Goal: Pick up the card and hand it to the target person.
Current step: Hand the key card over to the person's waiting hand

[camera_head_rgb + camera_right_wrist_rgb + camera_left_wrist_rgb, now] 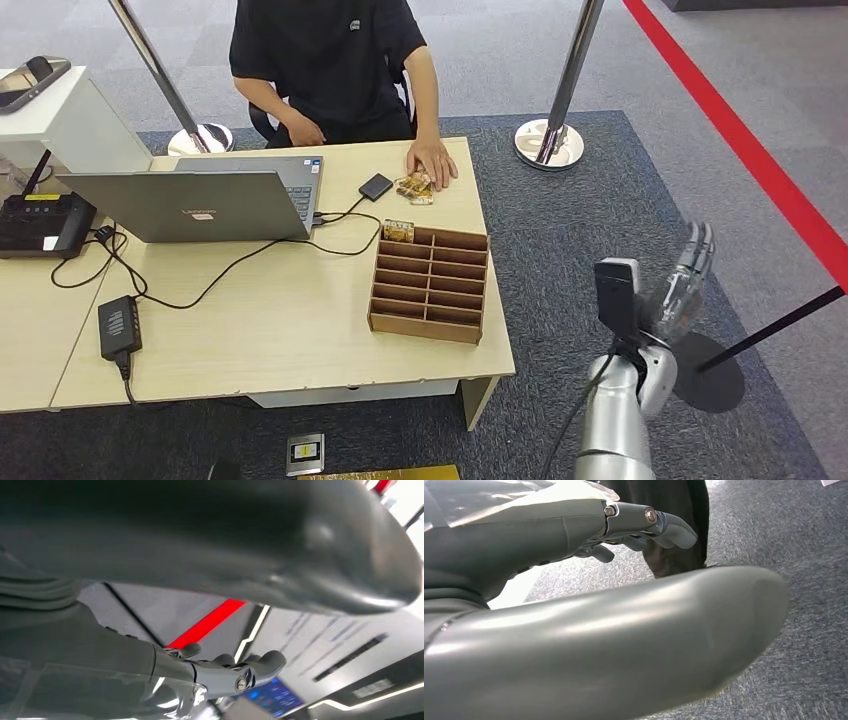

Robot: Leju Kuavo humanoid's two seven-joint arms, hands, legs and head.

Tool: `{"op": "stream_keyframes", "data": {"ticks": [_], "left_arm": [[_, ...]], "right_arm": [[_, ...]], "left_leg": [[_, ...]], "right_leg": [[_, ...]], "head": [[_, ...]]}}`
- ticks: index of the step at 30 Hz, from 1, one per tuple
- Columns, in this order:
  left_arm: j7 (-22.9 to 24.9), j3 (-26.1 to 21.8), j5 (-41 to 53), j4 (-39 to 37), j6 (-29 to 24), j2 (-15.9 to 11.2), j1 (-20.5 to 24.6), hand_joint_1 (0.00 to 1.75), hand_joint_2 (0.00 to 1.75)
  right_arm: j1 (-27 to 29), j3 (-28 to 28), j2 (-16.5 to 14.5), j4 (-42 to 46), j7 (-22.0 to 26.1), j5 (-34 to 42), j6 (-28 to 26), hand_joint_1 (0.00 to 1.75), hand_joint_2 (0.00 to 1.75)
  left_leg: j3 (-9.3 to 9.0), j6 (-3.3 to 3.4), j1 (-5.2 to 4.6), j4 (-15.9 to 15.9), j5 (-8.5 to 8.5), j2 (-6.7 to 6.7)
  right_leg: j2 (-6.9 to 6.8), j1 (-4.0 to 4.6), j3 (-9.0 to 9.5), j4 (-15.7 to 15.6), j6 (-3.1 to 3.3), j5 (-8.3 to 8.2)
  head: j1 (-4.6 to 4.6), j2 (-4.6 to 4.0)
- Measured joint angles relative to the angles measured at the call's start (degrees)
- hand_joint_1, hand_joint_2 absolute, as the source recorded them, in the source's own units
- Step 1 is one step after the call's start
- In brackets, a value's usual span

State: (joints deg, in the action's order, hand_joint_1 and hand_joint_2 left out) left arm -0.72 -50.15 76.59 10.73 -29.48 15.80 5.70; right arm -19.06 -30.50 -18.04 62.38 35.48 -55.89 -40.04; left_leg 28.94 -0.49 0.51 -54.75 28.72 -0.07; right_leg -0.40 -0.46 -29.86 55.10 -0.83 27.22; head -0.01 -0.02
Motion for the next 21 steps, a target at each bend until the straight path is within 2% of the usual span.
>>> {"op": "stream_keyframes", "data": {"ticks": [6,11,17,21], "left_arm": [[-0.64,-0.2,-0.84,0.0,-0.45,0.0,-0.28,0.0,0.0],[-0.77,-0.43,-1.01,0.0,-0.6,-0.01,-0.52,0.0,0.0],[-0.73,-0.55,-1.01,0.0,-0.7,-0.04,-0.51,0.0,0.0],[-0.71,-0.68,-1.21,0.0,-0.84,-0.04,-0.35,0.0,0.0]], "right_arm": [[0.09,-14.76,0.9,-3.63,0.88,2.41,0.0,0.0,0.0],[-0.33,-28.96,4.32,-11.96,1.8,3.48,0.0,0.0,0.0],[0.34,-42.17,8.7,-24.2,-4.41,3.58,0.0,0.0,0.0],[1.48,-47.36,10.66,-31.86,-13.44,0.64,-0.01,0.0,0.0]], "left_leg": [[0.0,0.01,0.0,0.0,0.01,0.0],[-0.01,0.02,-0.01,0.0,0.02,-0.02],[-0.03,0.05,-0.02,0.01,0.05,0.02],[-0.04,0.05,0.0,0.01,0.05,0.02]], "right_leg": [[0.0,0.0,-0.01,-0.01,0.0,0.01],[0.0,0.0,0.03,-0.04,-0.01,0.01],[0.0,-0.01,0.01,-0.05,-0.01,0.01],[0.0,0.0,0.02,-0.04,-0.01,0.02]], "head": [[0.0,0.0],[0.0,0.0],[0.0,0.0],[0.0,0.0]]}}
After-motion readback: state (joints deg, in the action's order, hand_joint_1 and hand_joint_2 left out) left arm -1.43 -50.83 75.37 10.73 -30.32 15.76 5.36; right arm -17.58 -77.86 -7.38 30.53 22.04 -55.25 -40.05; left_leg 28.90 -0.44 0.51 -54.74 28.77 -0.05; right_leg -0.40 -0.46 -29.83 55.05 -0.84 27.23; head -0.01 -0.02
